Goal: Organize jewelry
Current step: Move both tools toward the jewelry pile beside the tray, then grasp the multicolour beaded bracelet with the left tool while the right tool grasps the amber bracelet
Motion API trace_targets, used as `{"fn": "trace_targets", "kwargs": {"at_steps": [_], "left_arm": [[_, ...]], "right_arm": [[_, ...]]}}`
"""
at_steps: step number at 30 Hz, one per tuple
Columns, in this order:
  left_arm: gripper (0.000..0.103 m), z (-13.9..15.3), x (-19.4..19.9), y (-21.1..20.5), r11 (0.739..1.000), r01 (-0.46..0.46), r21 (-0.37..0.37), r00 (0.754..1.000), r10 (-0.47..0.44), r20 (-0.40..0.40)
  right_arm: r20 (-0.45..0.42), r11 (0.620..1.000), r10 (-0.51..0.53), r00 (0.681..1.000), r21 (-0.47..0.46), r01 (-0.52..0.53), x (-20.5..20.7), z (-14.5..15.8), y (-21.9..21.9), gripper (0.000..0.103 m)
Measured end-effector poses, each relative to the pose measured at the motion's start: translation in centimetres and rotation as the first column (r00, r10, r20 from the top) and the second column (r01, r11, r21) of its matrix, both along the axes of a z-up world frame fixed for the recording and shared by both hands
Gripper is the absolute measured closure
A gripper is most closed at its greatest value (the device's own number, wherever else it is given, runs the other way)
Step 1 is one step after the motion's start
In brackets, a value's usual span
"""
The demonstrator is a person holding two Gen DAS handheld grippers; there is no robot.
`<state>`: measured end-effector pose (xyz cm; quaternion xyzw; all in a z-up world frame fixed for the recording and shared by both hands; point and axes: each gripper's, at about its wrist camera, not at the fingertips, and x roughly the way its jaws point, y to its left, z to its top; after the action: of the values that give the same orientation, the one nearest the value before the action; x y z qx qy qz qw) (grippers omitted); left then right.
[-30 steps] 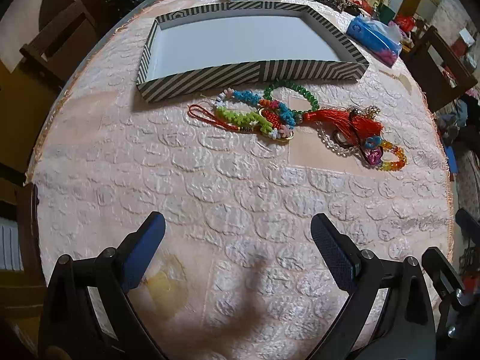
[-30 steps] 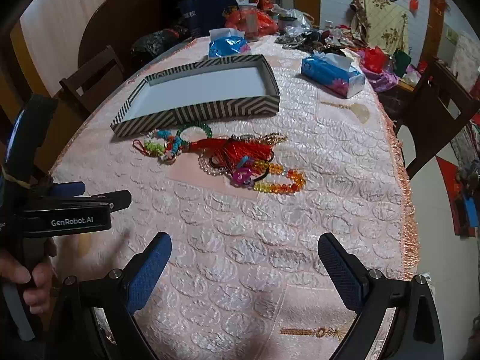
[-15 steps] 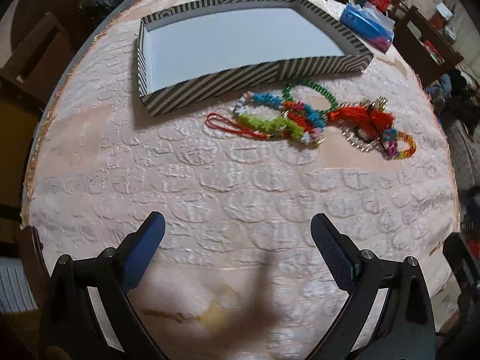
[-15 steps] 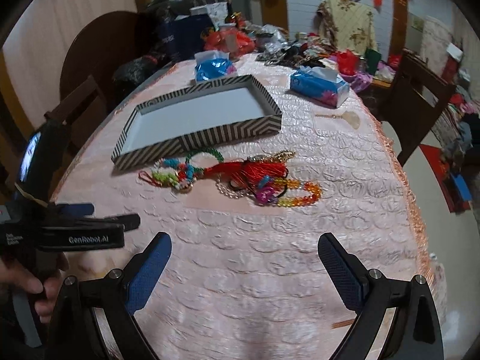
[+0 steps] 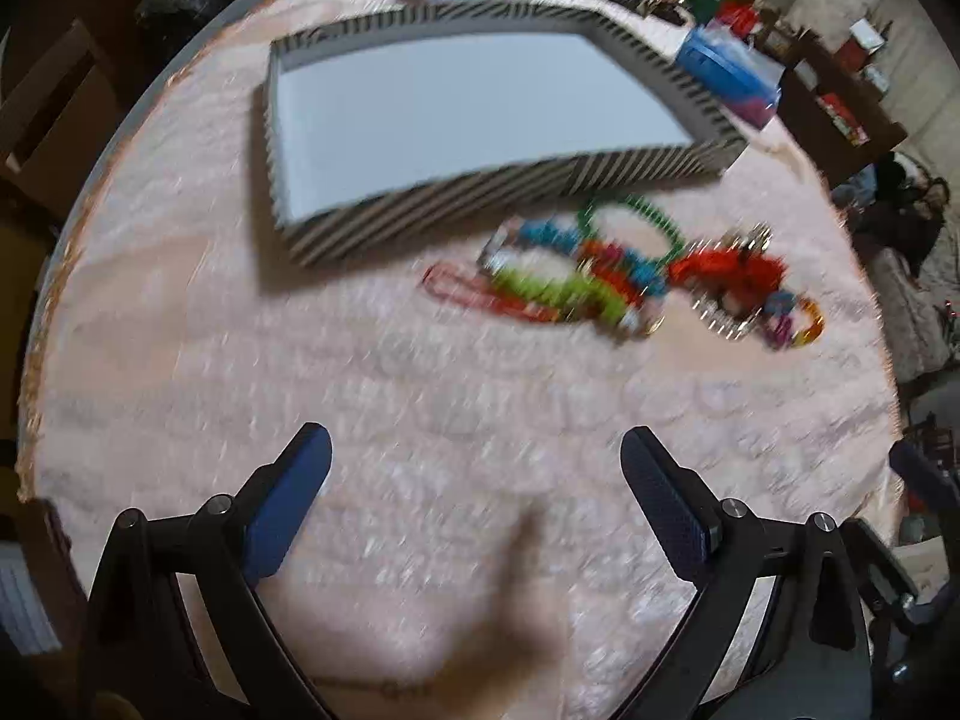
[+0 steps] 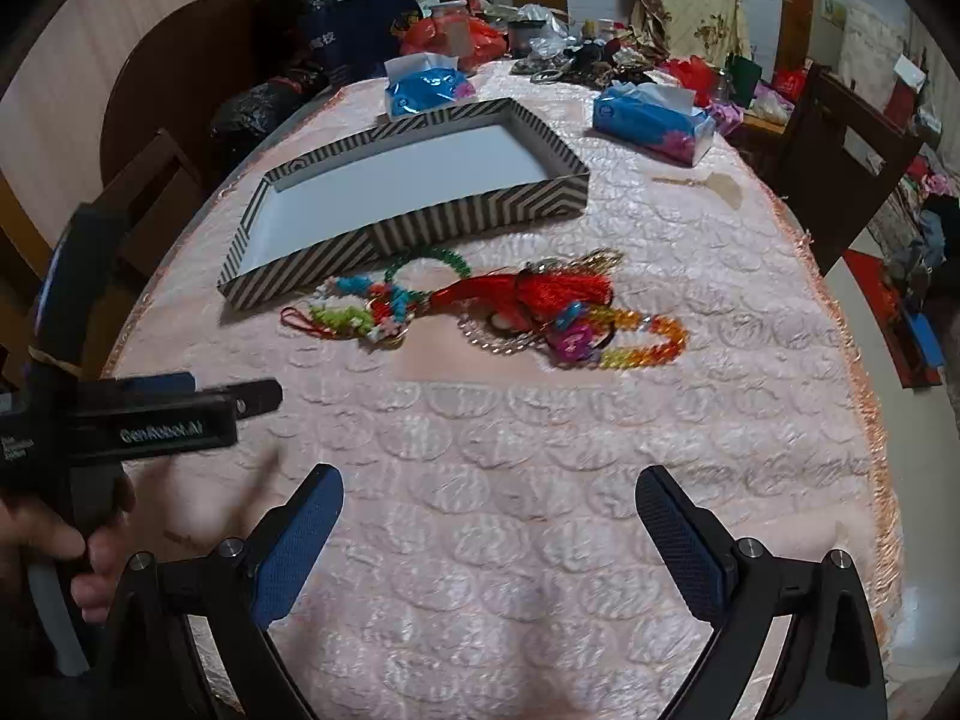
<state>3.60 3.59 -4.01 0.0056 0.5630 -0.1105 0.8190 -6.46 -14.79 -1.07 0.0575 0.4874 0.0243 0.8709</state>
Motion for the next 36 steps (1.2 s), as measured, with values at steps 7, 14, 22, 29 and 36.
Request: {"fn": "trace_targets", "kwargs": {"at_steps": [7,14,22,29,36], "left_arm": [[0.039,-0.3,3.2,-3.0,0.999,-0.001,-0.035,1.000,0.001,0.004],[0.039,-0.7,4.6,-6.3,0.999,0.023,-0.049,1.000,-0.022,0.013],[0.080,-2.3,5.5,-8.6,0.998,0.059,0.011,0.998,-0.059,0.021],[0.087,-0.5,4.3,-6.5,0.995,0.061,-0.082,0.997,-0.057,0.051],[0.087,1.4,2.2,-3.3,0.990,0.056,-0.129,0.995,-0.045,0.088]], "right_arm": [[-0.002,1.000,0.001,1.000,0.001,-0.001,0.4,0.0,-2.7,0.006],[-0.004,1.000,0.022,1.000,0.014,-0.022,0.2,0.1,-4.9,0.006],[-0.012,0.999,0.018,1.000,0.028,-0.018,-0.1,-0.1,-7.1,0.006],[-0.020,0.999,-0.001,1.000,0.039,0.002,-0.5,-0.5,-7.9,0.006],[-0.012,0.999,0.007,1.000,0.054,-0.006,0.7,-1.0,-7.6,0.006]]}}
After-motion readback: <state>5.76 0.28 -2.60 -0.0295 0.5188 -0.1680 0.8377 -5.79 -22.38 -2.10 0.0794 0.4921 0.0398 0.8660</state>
